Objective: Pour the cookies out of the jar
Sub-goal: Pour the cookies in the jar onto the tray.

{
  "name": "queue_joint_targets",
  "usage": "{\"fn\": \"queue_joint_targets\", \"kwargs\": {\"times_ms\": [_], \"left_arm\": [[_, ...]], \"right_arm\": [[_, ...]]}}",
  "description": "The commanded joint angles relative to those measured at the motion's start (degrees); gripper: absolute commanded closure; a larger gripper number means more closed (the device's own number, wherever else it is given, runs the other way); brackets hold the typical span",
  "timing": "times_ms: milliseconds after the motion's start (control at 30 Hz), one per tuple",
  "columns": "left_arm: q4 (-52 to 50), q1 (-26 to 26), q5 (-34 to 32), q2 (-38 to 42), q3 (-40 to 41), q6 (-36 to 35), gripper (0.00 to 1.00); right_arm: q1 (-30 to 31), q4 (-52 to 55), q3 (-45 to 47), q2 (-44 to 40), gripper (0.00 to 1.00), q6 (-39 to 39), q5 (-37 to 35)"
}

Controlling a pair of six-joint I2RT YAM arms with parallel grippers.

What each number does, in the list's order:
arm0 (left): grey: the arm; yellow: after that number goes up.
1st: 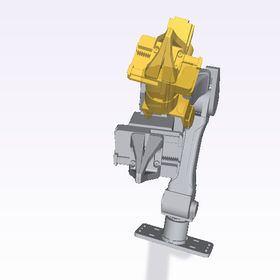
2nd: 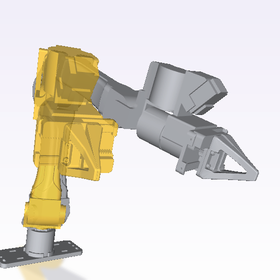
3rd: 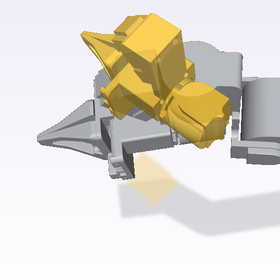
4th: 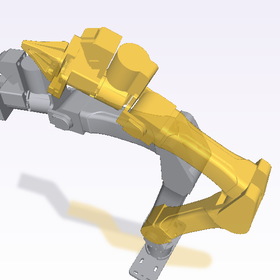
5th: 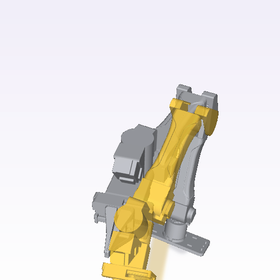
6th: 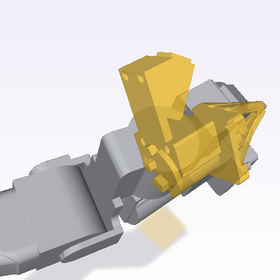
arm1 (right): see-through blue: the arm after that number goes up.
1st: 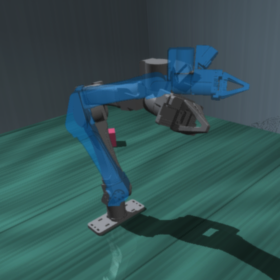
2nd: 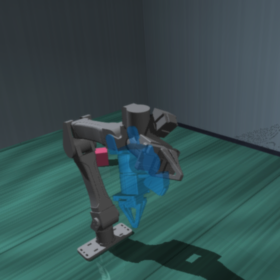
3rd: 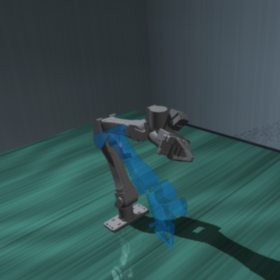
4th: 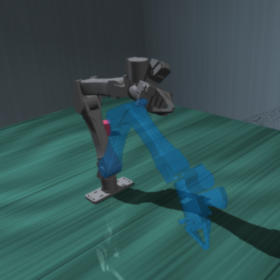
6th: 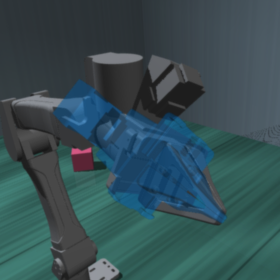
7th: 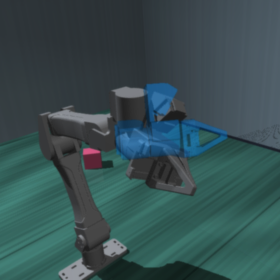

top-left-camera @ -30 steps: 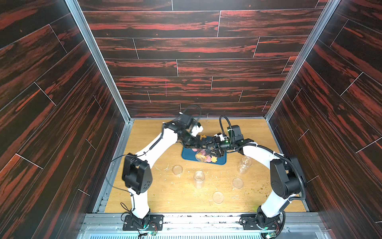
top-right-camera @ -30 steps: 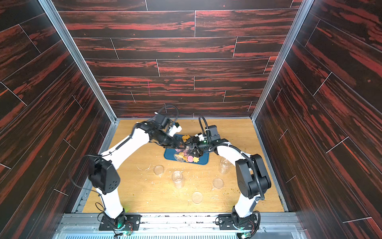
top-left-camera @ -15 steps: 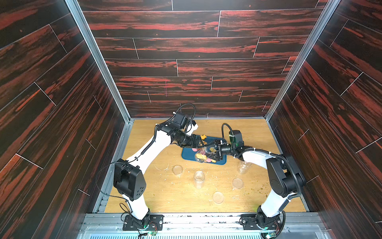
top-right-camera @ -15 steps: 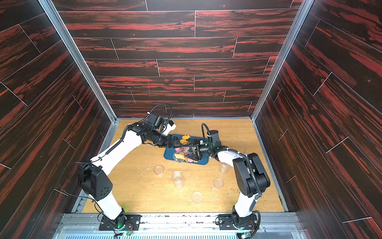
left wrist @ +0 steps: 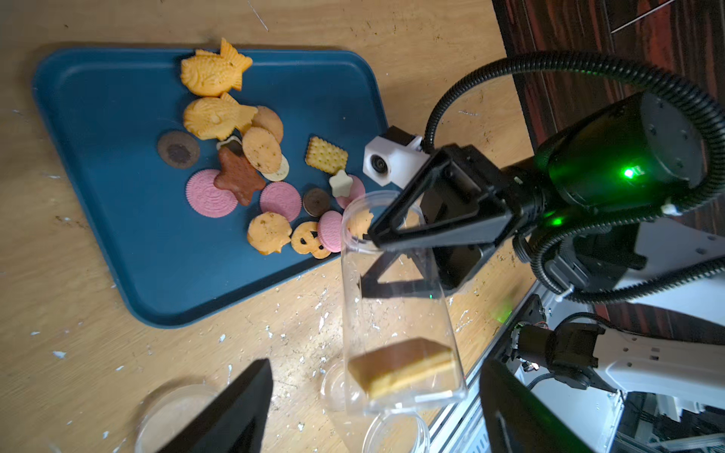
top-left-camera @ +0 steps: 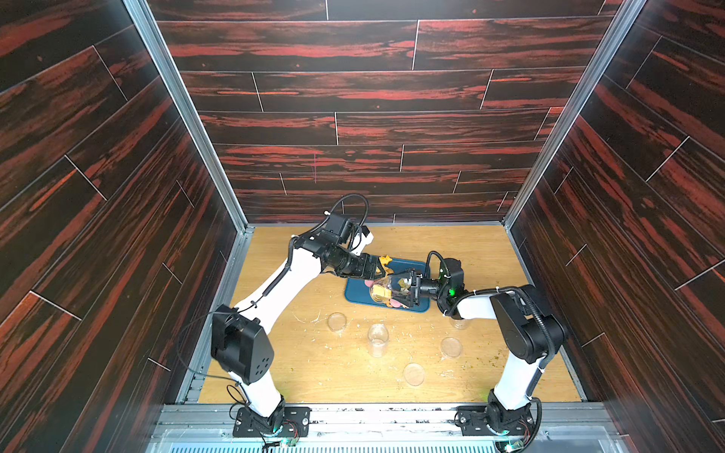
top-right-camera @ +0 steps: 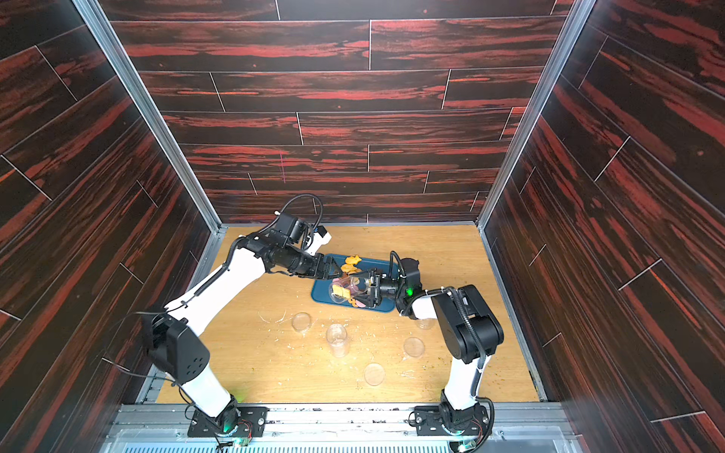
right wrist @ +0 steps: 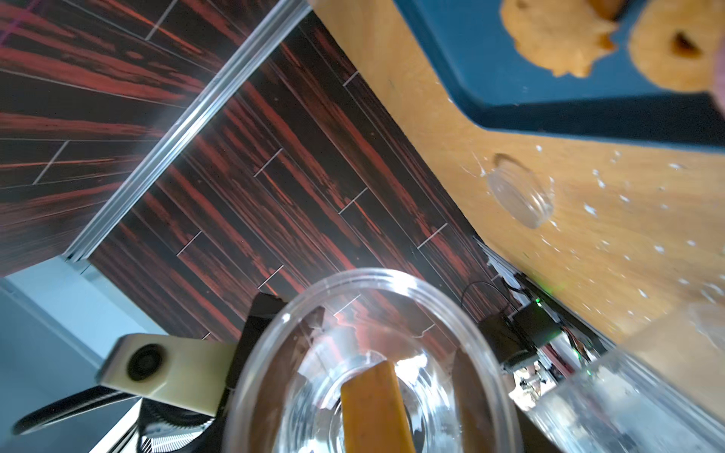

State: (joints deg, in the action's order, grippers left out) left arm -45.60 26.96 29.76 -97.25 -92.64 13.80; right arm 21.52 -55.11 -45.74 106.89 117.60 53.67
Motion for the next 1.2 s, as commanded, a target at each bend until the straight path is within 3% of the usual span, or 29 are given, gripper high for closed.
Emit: {"fn": "queue_joint_targets", "kwargs": {"times_ms": [0,500,600,700,767,867,933,1033,1100,1167], "left_arm": [[1.5,-0.3,-1.6,4.9,1.6,-1.9,0.14],[12.1,-0.2,-6.5,14.9,10.4,-0.9,0.13],[10.9,-0.2,-6.5,15.1,10.4,-1.1,0.13],[11.5,-0.2,-6.4,15.6,11.2,-0.9,0.13],[10.2,-0.2,-6.5,15.8,10.9,-1.1,0.13],[11.2,-0.2,-6.1,16.2,12.2,-1.1,0.13],[9.5,-0.2,-6.4,16.0,11.8,-1.5,0.13],[9.8,-0.2,-6.3,16.6,12.6,-1.9,0.13],[8.8,-0.2,-6.7,16.7,12.6,-2.2,0.13],[9.4,-0.2,-6.4,16.7,13.1,-2.3,0.13]], "right_arm": [[0.0,-9.3,-0.6,3.3,0.31,13.2,-2.6],[-0.5,-12.0,-2.3,4.6,0.32,18.2,-5.7],[-0.5,-5.3,-3.2,2.3,0.31,13.5,-3.8],[-0.4,-11.8,-0.6,3.2,0.33,18.4,-6.2],[-0.9,-3.2,-3.1,1.6,0.30,12.1,-3.1],[-1.0,-11.9,0.8,2.7,0.34,18.4,-6.4],[-1.7,-1.9,-2.1,1.4,0.31,10.8,-2.4],[-1.7,-8.9,0.9,2.0,0.33,15.3,-4.9],[-0.1,1.0,-0.8,-0.8,0.32,9.1,-2.5],[-1.1,-1.0,-0.5,-0.7,0.32,11.1,-3.1]]}}
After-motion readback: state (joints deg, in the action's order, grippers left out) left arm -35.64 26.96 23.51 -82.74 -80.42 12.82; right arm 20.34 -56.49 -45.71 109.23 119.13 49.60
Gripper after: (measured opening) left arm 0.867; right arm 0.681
